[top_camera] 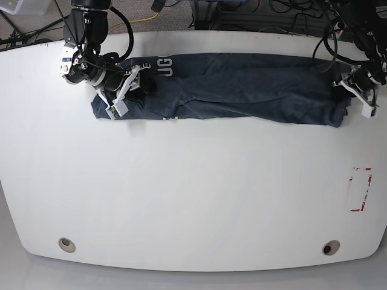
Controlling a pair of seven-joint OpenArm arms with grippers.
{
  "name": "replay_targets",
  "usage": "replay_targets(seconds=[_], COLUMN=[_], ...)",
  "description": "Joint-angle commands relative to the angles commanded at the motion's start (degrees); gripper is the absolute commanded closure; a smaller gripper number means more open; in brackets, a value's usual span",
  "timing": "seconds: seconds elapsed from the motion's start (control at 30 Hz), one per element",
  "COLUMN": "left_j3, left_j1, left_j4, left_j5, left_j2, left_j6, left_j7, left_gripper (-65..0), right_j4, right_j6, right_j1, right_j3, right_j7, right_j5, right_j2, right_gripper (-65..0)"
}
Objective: Fold the T-shirt properly
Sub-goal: 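Grasp the shirt's hem end with the left gripper and fold it toward the right gripper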
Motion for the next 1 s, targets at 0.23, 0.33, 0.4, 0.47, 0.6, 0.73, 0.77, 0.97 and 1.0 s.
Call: replay_targets(seconds=[0.23,0.33,0.4,0.47,0.6,0.73,0.77,0.97,1.0], left_j3=[0.09,0.09,0.26,1.93,5.71,12.04,13.8,21.89,22.86], left_j1=[5.89,7.65,9.14,10.02,11.6,11.43,11.25,7.65,7.12], left_j4=[17.23,24.09,27.87,30.15,32.62,32.44,32.44,30.95,30.59], left_j5=[-0.18,-0.18,-0.26,-0.88,-4.31,-8.35,-9.49,-14.07,-13.8], left_j2=[0.97,2.73,2.99,4.31,5.71,5.8,5.8,7.56,8.26], left_j6=[0.0,0.0,0.0,0.0,0.0,0.0,0.0,1.71,3.12], left_j7=[0.18,0.18,0.26,0.26,0.26,0.26,0.26,0.26,0.26], left_gripper=[-7.5,-7.6,-7.8,-7.9,-7.9,-7.9,-7.9,-7.9,-7.9], right_j4=[0.0,-0.09,-0.09,-0.09,-0.09,-0.09,-0.09,-0.09,-0.09], right_j6=[0.0,0.0,0.0,-0.09,-0.09,-0.09,-0.09,-0.09,-0.09], right_j1=[-0.09,-0.09,-0.09,-0.09,-0.09,0.0,0.0,-0.09,-0.09], right_j3=[0.18,0.18,0.18,0.18,0.09,0.09,0.09,0.09,0.09], right_j7=[0.0,0.0,0.0,0.0,0.0,0.0,0.0,0.09,0.09], right_j5=[-0.18,-0.18,-0.18,-0.18,-0.18,-0.18,-0.18,-0.18,-0.09], right_j2=[-0.09,-0.09,-0.09,-0.09,-0.09,-0.09,-0.09,-0.09,-0.09], right_gripper=[-22.5,-22.5,-22.5,-22.5,-22.5,-22.5,-22.5,-22.5,-22.5])
